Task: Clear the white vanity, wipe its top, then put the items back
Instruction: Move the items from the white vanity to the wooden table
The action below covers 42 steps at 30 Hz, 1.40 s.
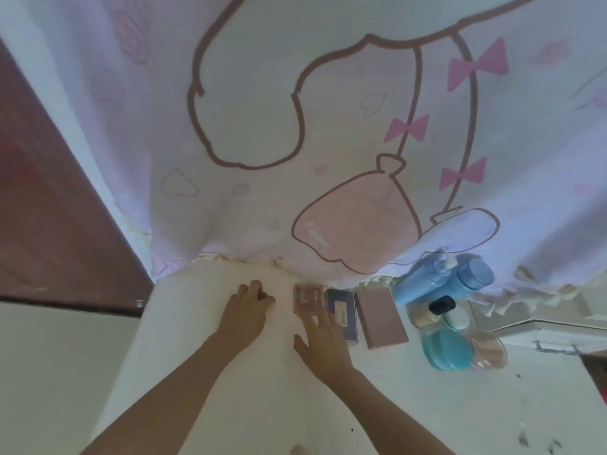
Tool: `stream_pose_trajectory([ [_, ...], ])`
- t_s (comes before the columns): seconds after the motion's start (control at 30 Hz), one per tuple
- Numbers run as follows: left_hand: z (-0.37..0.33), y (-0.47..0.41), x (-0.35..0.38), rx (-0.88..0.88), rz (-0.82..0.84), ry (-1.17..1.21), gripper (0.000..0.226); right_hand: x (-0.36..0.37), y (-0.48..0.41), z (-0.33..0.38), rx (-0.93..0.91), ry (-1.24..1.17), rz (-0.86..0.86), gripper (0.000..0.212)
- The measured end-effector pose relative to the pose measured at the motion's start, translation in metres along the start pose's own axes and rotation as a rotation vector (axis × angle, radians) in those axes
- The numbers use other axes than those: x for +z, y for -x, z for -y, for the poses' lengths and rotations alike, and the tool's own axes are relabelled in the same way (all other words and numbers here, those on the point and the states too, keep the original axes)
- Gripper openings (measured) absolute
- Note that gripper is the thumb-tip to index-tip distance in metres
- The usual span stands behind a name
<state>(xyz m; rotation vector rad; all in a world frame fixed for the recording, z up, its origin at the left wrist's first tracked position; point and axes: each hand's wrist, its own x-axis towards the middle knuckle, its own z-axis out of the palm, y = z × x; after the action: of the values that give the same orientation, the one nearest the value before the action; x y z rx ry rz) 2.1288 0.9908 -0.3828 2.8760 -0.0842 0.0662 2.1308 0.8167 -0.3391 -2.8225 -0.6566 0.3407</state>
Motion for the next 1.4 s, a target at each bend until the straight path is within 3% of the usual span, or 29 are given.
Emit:
stream_pose_trajectory([
  [0.13, 0.005, 0.024, -0.002, -0.064, -0.136, 0.141, 0.041, 0.003, -0.032, 0.005, 0.054, 0.075, 0.082, 0.052],
  [0.4, 0.008, 0.065, -0.011, -0.255, -0.275, 0.192, 0.048, 0.023, -0.052, 0.014, 0.144, 0.264, 0.015, 0.061],
  [0.5, 0.007, 0.077, -0.010, -0.309, -0.304, 0.186, 0.049, 0.022, -0.049, 0.020, 0.054, 0.191, 0.064, 0.043],
  [0.57, 0.004, 0.083, -0.010, -0.346, -0.324, 0.192, 0.048, 0.022, -0.047, 0.023, -0.039, 0.169, 0.002, 0.032],
  [0.7, -0.005, 0.096, -0.015, -0.412, -0.334, 0.178, 0.045, 0.024, -0.048, 0.016, -0.021, 0.012, 0.003, 0.045],
  [0.9, -0.026, 0.115, -0.032, -0.524, -0.364, 0.170, 0.041, 0.004, -0.048, 0.011, -0.109, -0.056, 0.164, 0.067],
  [1.13, -0.061, 0.143, -0.061, -0.719, -0.516, 0.165, 0.032, -0.032, -0.017, 0.018, -0.479, -0.125, 0.194, 0.069],
  [1.4, -0.101, 0.225, -0.095, -0.915, -0.696, 0.097, 0.030, -0.051, 0.044, 0.075, -0.891, -0.200, 0.153, 0.065],
])
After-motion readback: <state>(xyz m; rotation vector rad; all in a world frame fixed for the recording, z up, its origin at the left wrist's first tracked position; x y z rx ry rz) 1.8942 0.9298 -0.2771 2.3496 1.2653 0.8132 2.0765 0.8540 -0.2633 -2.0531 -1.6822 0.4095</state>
